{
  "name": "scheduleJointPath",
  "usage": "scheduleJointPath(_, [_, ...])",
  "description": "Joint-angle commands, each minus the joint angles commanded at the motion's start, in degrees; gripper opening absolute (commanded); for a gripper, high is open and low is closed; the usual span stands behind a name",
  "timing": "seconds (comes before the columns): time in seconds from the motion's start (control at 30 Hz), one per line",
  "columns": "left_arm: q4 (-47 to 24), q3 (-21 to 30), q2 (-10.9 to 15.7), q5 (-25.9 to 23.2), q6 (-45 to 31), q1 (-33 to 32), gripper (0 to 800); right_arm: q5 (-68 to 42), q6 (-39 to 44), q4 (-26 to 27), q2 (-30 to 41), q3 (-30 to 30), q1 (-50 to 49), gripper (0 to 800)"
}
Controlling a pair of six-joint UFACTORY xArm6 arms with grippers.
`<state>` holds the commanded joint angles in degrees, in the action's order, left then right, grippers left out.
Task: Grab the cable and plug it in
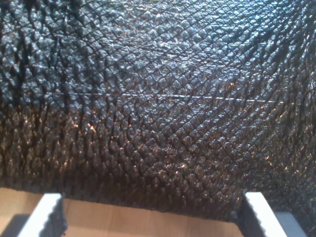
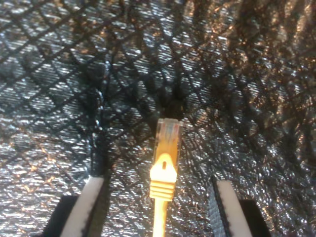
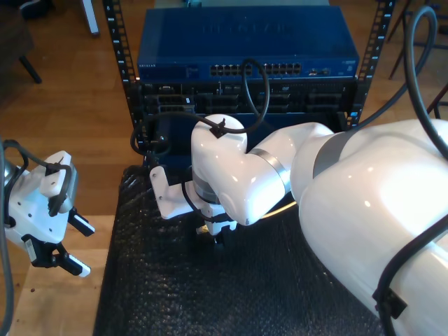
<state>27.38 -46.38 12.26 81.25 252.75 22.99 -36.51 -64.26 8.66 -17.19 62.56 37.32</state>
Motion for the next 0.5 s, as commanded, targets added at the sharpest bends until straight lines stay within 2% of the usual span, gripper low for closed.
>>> scheduleJointPath(0.43, [0.0,0.0,0.0,0.0,0.0,0.0,800,0.2,0.6,0.5,0.0,-0.3,0.0,435])
scheduleJointPath(0.5, [0.0,0.0,0.0,0.0,0.0,0.0,800,0.2,0.6,0.6,0.0,-0.3,0.0,409])
